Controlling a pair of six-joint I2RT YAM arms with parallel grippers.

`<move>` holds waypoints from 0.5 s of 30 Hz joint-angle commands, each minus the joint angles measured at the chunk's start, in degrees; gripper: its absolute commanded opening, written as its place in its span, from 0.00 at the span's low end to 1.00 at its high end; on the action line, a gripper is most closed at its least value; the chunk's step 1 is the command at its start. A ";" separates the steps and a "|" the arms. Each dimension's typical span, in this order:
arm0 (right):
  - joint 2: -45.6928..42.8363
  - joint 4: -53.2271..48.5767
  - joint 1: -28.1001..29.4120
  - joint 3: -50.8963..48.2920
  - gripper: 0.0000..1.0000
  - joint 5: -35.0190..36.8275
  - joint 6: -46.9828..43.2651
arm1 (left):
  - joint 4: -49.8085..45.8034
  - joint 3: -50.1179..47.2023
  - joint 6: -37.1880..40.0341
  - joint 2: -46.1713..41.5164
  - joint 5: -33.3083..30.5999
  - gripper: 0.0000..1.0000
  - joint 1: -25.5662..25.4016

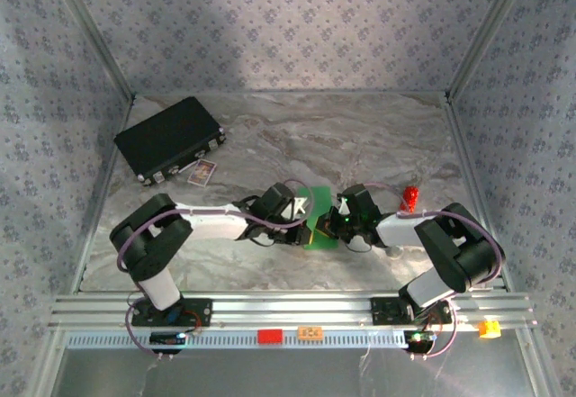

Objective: Fold a paper plane with a square sheet of paper (pick it up from the middle)
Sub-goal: Fold the triangle a second time at the center of the table.

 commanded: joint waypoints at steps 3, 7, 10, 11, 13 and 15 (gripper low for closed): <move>0.10 -4.50 -0.18 -1.32 0.00 2.64 0.49 | -2.80 4.03 1.39 4.60 -1.08 0.00 0.52; -0.16 -4.11 -0.18 -0.99 0.00 2.09 0.50 | -6.02 4.12 1.14 6.44 -1.68 0.00 0.59; -0.79 -4.03 -0.47 -0.04 0.00 0.97 -0.07 | -7.42 2.87 1.18 6.66 -1.63 0.00 0.61; -1.18 -4.38 -0.67 0.41 0.00 0.80 -0.22 | -7.29 2.18 0.98 6.71 -1.44 0.00 0.57; -2.65 -5.55 -1.14 1.42 0.00 0.40 -0.47 | -5.50 0.25 -0.15 6.57 -0.68 0.00 0.59; -4.52 -5.50 -1.48 2.10 0.00 -0.22 0.19 | -4.17 -0.79 -0.76 6.40 -0.57 0.00 0.64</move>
